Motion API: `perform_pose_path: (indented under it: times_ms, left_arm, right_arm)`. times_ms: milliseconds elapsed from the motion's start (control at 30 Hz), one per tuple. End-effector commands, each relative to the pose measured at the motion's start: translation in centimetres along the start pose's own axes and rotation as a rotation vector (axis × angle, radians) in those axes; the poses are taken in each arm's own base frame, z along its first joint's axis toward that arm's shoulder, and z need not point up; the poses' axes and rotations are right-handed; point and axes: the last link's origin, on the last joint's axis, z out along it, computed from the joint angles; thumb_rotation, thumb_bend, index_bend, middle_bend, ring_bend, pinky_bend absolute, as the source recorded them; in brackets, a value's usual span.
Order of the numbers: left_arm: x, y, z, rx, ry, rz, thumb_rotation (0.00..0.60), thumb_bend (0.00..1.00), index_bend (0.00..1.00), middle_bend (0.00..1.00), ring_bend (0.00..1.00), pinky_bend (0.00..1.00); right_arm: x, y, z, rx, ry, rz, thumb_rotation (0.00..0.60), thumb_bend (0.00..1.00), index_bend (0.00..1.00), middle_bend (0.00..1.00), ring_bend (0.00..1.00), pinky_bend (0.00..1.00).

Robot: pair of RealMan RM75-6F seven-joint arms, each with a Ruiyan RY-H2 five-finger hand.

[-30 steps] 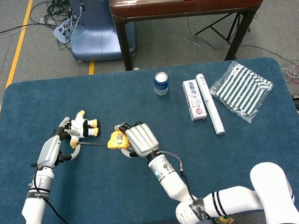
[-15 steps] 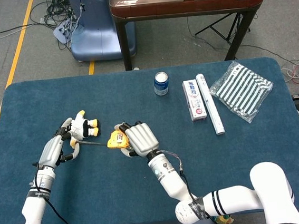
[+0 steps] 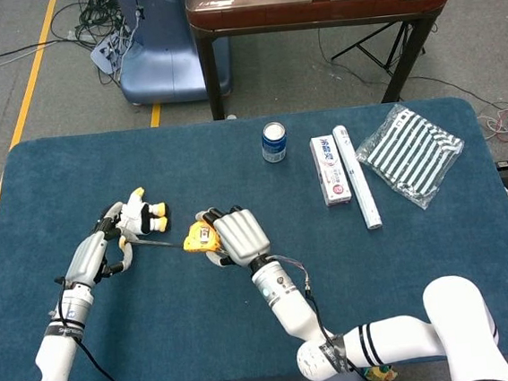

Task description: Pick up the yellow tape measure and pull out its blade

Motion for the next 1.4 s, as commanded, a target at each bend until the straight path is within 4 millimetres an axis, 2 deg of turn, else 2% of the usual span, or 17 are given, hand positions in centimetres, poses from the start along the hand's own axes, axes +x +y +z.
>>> perform_pose_path:
  times_ms: [33, 633, 1067, 1400]
  left_arm:
    - [0.0, -0.1, 0.0, 0.001, -0.001, -0.001, 0.6, 0.57, 0.51, 0.0, 0.0, 0.0]
    - [-0.1, -0.3, 0.0, -0.002, -0.01, -0.03, 0.6, 0.59, 0.58, 0.03, 0.0, 0.0]
    - [0.8, -0.9, -0.7, -0.012, 0.029, -0.052, 0.6, 0.59, 0.59, 0.06, 0.0, 0.0]
    - [0.3, -1.7, -1.6, -0.037, 0.021, -0.021, 0.6, 0.59, 0.58, 0.08, 0.0, 0.0]
  right_arm:
    - [0.0, 0.1, 0.0, -0.005, -0.002, 0.001, 0.6, 0.66, 0.57, 0.58, 0.51, 0.32]
    - [0.2, 0.4, 0.1, -0.01, 0.0, -0.009, 0.6, 0.66, 0.57, 0.58, 0.51, 0.32]
    - [0.7, 1.6, -0.6, -0.001, -0.034, -0.016, 0.6, 0.66, 0.57, 0.58, 0.51, 0.32]
    - [1.5, 2.9, -1.6, 0.007, -0.067, -0.023, 0.6, 0.66, 0.58, 0.58, 0.51, 0.32]
